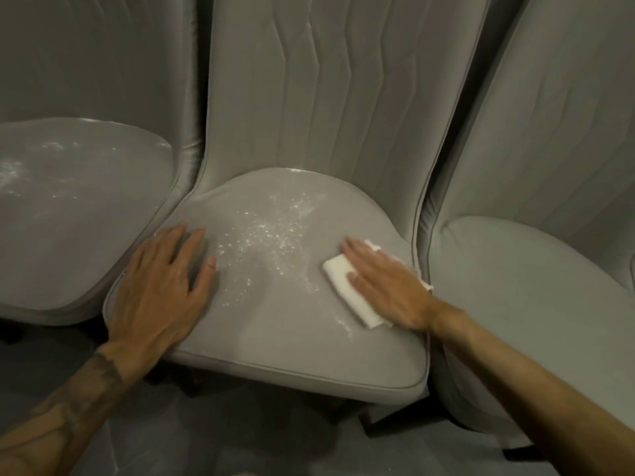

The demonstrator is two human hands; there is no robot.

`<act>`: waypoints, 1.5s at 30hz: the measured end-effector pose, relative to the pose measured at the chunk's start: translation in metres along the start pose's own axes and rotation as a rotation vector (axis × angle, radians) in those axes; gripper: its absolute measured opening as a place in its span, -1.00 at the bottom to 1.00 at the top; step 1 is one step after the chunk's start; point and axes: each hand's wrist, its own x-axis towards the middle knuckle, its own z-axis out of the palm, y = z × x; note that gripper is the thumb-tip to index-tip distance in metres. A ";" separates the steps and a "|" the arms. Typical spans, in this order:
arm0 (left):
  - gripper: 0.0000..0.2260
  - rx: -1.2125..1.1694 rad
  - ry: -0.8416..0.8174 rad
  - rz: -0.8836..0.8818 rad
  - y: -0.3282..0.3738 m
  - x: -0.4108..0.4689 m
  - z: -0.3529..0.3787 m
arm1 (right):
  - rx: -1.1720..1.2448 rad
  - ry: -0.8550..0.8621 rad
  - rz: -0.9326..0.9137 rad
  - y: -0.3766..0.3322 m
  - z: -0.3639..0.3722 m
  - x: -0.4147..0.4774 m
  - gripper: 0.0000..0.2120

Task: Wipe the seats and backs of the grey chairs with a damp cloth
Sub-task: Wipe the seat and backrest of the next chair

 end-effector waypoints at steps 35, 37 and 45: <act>-0.42 0.010 -0.047 -0.004 0.003 0.003 -0.005 | -0.006 0.082 0.080 -0.077 0.023 -0.061 -0.36; -0.41 0.006 -0.056 -0.006 0.004 0.003 -0.007 | -0.074 0.086 0.203 -0.037 0.004 -0.035 -0.33; -0.39 0.003 -0.056 -0.012 0.008 0.003 -0.010 | -0.015 0.262 0.381 -0.028 0.013 0.007 -0.44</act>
